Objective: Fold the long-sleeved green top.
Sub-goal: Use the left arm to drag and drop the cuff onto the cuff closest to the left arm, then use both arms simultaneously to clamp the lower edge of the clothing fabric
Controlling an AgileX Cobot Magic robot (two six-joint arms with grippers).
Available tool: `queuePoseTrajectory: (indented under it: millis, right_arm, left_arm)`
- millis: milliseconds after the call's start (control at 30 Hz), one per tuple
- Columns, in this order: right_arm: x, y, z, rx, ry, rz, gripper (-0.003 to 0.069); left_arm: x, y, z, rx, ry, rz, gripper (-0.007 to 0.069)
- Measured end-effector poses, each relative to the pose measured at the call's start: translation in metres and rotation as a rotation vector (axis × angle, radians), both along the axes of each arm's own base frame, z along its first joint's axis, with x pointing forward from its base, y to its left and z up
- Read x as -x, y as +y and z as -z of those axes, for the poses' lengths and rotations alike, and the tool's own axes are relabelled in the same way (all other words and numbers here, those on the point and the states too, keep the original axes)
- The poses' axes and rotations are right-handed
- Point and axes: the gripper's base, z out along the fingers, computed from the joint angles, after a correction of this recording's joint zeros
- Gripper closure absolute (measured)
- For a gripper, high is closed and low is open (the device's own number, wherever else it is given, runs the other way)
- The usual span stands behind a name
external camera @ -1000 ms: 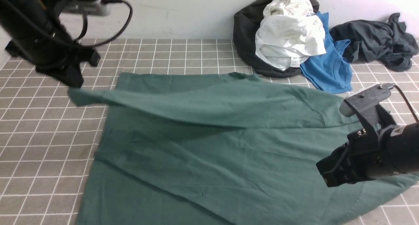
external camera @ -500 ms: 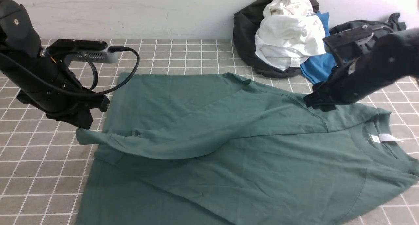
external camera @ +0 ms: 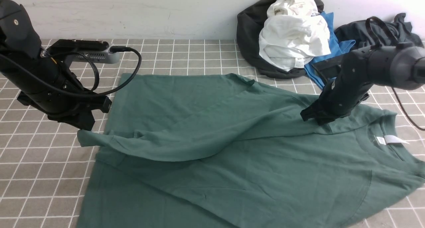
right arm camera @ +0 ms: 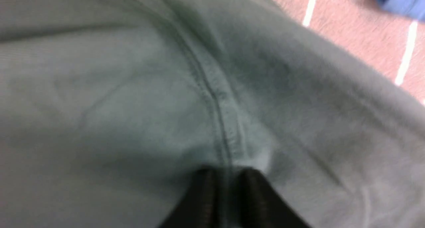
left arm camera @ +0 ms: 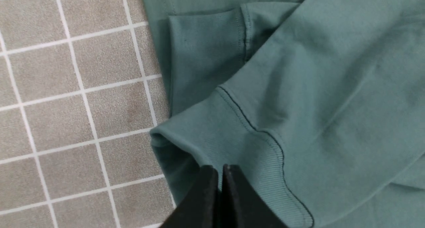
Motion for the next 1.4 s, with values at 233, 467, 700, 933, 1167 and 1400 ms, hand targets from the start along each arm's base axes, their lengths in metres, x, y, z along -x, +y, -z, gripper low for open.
queuePoseTrajectory:
  millis: [233, 467, 700, 933, 1167, 1400]
  right_arm:
    - [-0.018, -0.036, -0.019, 0.042, -0.016, 0.057, 0.0659]
    - [-0.014, -0.043, -0.022, 0.013, 0.073, 0.053, 0.0659]
    - [-0.015, -0.039, -0.029, -0.008, 0.092, 0.001, 0.0578]
    - [-0.032, -0.026, -0.064, -0.087, -0.039, 0.001, 0.0429]
    - [-0.036, 0.022, -0.06, -0.173, -0.071, -0.226, 0.0535]
    - [-0.052, 0.052, 0.001, -0.231, -0.125, -0.374, 0.0667]
  left_arm:
    - [0.001, 0.0, 0.0, 0.0, 0.007, 0.006, 0.0629]
    - [0.005, 0.001, 0.006, -0.025, 0.033, 0.05, 0.0518]
    - [0.005, 0.001, 0.006, -0.024, 0.033, 0.049, 0.0357]
    - [0.001, -0.003, 0.006, 0.023, 0.006, 0.049, 0.0324]
    - [-0.004, -0.004, 0.016, 0.03, 0.021, 0.045, 0.0324]
    - [-0.005, -0.004, 0.018, 0.029, 0.028, 0.045, 0.0324]
